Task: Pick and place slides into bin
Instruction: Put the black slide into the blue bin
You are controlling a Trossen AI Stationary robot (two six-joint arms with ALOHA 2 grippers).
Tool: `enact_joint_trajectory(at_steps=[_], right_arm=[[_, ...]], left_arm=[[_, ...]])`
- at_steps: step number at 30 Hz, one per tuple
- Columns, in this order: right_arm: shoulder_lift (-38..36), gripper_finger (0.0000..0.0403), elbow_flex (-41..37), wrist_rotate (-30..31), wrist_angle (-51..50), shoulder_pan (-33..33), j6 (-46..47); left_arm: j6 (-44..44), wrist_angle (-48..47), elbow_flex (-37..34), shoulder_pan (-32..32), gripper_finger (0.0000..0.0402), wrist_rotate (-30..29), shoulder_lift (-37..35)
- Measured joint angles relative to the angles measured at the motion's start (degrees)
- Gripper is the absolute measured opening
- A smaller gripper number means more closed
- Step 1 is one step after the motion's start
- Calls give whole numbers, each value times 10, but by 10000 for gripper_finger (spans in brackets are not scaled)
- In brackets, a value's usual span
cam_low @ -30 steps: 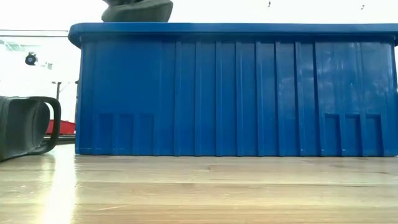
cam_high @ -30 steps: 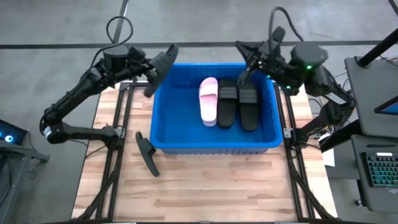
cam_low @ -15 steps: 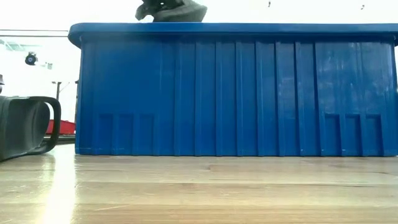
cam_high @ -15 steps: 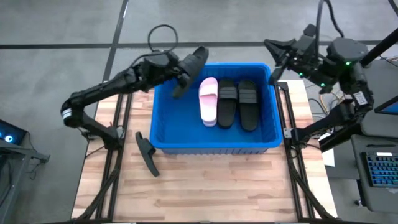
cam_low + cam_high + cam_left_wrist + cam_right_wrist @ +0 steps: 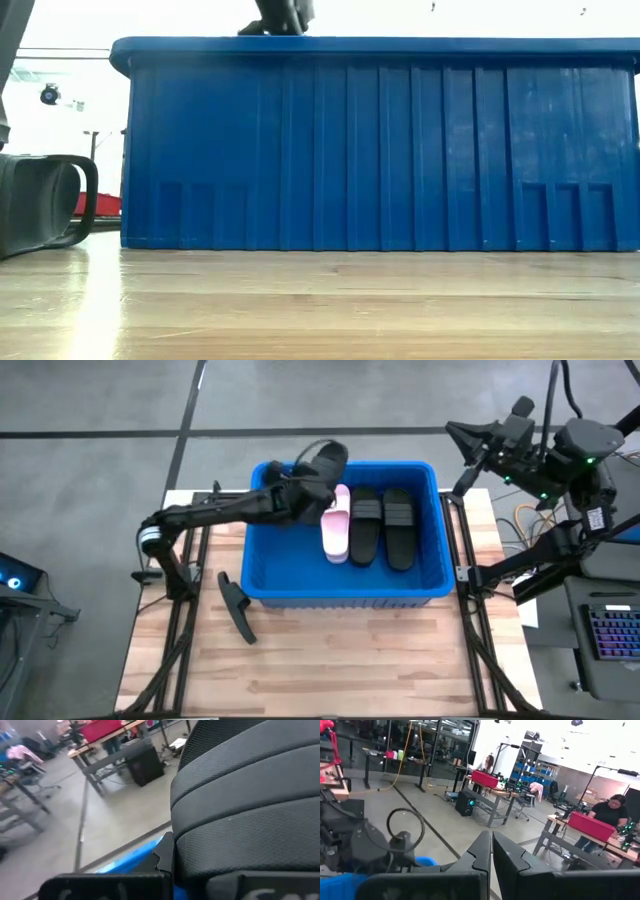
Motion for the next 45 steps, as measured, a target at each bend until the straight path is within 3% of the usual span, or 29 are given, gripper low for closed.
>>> enact_joint_trajectory(at_steps=[6, 11, 17, 20, 28, 34, 45], right_arm=[[-6, 9, 0, 0, -26, 0, -27], [-7, 9, 0, 0, -47, 0, -43], [-7, 9, 0, 0, -60, 0, -48], [-7, 9, 0, 0, -60, 0, -54], [-7, 9, 0, 0, -71, 0, -57], [-7, 9, 0, 0, -74, 0, -54], [-7, 9, 0, 0, -79, 0, -52]], left_arm=[[0, -39, -1, -16, 0, -82, 42], [-78, -132, -2, -26, 0, -82, 53], [-280, -299, -2, -32, 0, -51, 52], [-355, -338, -2, -32, 0, -13, 50], [-422, -376, -16, -25, 0, 102, 88], [-517, -469, -16, -21, 0, 100, 124], [-523, -482, -13, 0, 0, 75, 193]])
